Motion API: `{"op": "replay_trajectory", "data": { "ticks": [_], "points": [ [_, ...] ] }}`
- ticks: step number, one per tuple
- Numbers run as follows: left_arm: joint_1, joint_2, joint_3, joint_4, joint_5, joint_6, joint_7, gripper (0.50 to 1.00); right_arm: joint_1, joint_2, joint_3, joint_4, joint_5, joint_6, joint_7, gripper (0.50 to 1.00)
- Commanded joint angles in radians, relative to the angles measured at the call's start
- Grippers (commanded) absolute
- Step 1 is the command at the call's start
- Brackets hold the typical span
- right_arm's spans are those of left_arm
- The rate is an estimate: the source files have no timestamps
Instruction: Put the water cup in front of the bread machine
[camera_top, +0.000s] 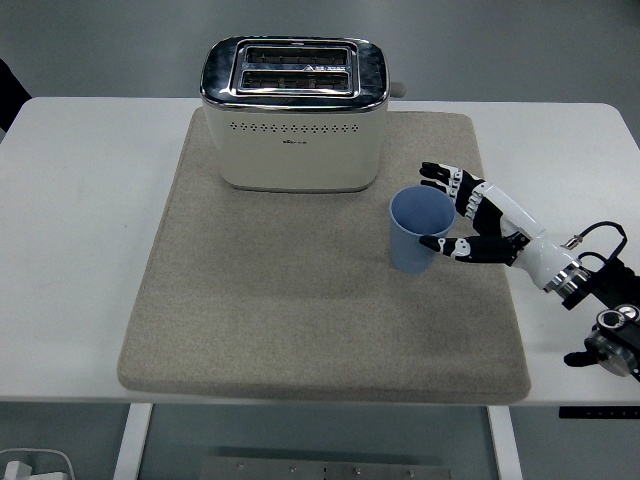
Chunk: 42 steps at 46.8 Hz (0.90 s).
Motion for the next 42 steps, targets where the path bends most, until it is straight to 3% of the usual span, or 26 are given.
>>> {"op": "replay_trajectory", "data": {
  "ticks": [1, 42],
  "points": [
    [0.0, 0.0, 0.0, 0.0, 0.001, 0.0, 0.0, 1.0, 0.0, 0.018, -0.002, -0.017, -0.002, 0.001, -0.001, 0.928],
    [0.0, 0.0, 0.0, 0.0, 0.0, 0.0, 0.0, 1.0, 0.002, 0.101, -0.005, -0.095, -0.008, 0.015, 0.005, 0.928]
  ]
}}
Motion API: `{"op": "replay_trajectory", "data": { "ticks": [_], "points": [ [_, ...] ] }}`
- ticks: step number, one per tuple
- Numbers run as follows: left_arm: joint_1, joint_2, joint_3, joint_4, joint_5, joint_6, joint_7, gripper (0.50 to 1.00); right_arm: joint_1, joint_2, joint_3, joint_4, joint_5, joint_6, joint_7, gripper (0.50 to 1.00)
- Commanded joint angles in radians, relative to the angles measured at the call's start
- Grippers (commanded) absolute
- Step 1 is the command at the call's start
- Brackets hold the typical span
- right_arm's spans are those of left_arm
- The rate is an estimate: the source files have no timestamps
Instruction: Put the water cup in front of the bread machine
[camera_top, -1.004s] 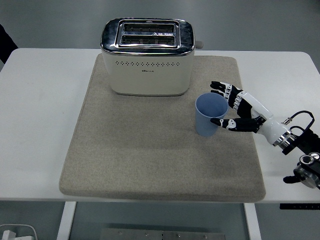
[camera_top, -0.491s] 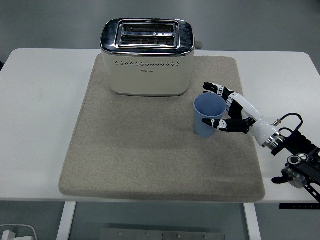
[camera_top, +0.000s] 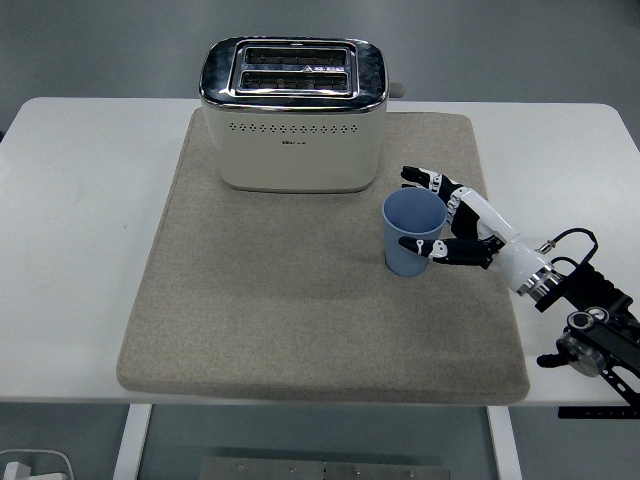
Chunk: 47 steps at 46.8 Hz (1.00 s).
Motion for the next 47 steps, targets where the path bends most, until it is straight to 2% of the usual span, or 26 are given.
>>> {"op": "replay_trajectory", "data": {
  "ticks": [1, 15, 22, 25, 29, 31, 33, 47],
  "points": [
    [-0.001, 0.0, 0.0, 0.0, 0.001, 0.0, 0.0, 1.0, 0.0, 0.009, 0.001, -0.014, 0.0, 0.006, 0.004, 0.928],
    [0.0, 0.0, 0.0, 0.0, 0.001, 0.0, 0.0, 1.0, 0.0, 0.015, 0.007, -0.024, 0.006, 0.015, 0.005, 0.909],
    [0.0, 0.0, 0.0, 0.0, -0.001, 0.0, 0.0, 1.0, 0.001, 0.015, 0.009, -0.024, 0.007, 0.01, 0.007, 0.827],
    [0.0, 0.0, 0.0, 0.0, 0.001, 0.0, 0.0, 1.0, 0.017, 0.017, 0.007, -0.024, 0.009, 0.01, 0.007, 0.777],
    [0.0, 0.0, 0.0, 0.0, -0.001, 0.0, 0.0, 1.0, 0.02, 0.015, 0.009, -0.024, 0.011, 0.012, 0.009, 0.668],
    [0.0, 0.0, 0.0, 0.0, 0.001, 0.0, 0.0, 1.0, 0.021, 0.015, 0.008, -0.022, 0.011, 0.017, 0.012, 0.601],
    [0.0, 0.0, 0.0, 0.0, 0.001, 0.0, 0.0, 1.0, 0.021, 0.015, 0.007, -0.022, 0.009, 0.017, 0.018, 0.5],
    [0.0, 0.0, 0.0, 0.0, -0.001, 0.0, 0.0, 1.0, 0.024, 0.012, 0.01, -0.016, 0.012, 0.018, 0.027, 0.5]
  ]
}}
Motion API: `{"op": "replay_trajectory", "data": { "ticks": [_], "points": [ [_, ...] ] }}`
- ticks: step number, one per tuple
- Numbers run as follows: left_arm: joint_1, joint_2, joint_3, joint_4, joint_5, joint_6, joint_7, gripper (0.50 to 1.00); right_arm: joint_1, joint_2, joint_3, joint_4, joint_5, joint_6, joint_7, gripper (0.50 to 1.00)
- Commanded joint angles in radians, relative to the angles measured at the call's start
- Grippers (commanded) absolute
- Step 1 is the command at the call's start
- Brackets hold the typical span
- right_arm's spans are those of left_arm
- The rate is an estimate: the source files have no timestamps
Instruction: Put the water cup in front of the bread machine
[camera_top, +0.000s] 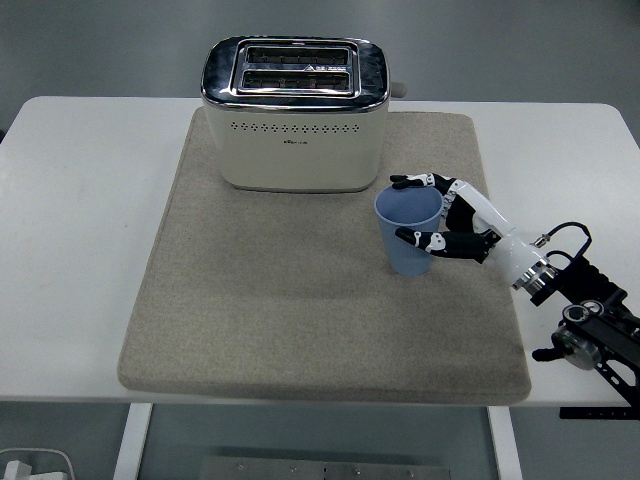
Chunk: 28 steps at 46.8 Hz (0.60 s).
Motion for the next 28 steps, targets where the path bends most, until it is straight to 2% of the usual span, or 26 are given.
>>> {"op": "replay_trajectory", "data": {
  "ticks": [1, 28],
  "points": [
    [0.0, 0.0, 0.0, 0.0, -0.001, 0.0, 0.0, 1.0, 0.0, -0.003, 0.001, 0.006, 0.002, 0.0, 0.0, 0.5],
    [-0.001, 0.0, 0.0, 0.0, -0.001, 0.0, 0.0, 1.0, 0.04, 0.005, 0.001, 0.012, 0.003, 0.0, -0.003, 0.5]
  ]
}}
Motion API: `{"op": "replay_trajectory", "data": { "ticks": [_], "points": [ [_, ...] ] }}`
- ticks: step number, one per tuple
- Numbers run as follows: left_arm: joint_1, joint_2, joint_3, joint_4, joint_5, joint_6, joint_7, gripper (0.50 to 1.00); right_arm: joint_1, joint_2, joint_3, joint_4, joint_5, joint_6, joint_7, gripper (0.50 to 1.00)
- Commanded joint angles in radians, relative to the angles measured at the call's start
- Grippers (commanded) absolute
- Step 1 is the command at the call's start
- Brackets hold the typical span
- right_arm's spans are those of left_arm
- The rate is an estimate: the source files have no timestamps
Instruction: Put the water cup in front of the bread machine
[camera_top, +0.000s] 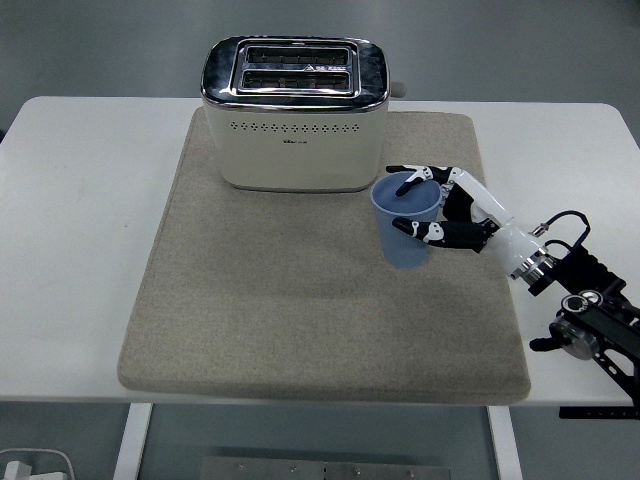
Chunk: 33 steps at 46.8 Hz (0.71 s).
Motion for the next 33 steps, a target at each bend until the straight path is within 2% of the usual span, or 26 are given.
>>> {"op": "replay_trajectory", "data": {
  "ticks": [1, 11, 22, 33],
  "points": [
    [0.0, 0.0, 0.0, 0.0, 0.0, 0.0, 0.0, 1.0, 0.011, 0.0, -0.002, 0.0, 0.0, -0.001, -0.004, 0.5],
    [0.0, 0.0, 0.0, 0.0, 0.001, 0.0, 0.0, 1.0, 0.048, 0.005, -0.017, 0.0, -0.005, -0.002, -0.009, 0.5],
    [0.0, 0.0, 0.0, 0.0, 0.0, 0.0, 0.0, 1.0, 0.057, 0.053, -0.029, 0.0, -0.023, -0.002, -0.015, 0.5],
    [0.0, 0.0, 0.0, 0.0, 0.0, 0.0, 0.0, 1.0, 0.106, 0.089, -0.105, 0.0, -0.048, -0.037, -0.015, 0.5]
  ]
}}
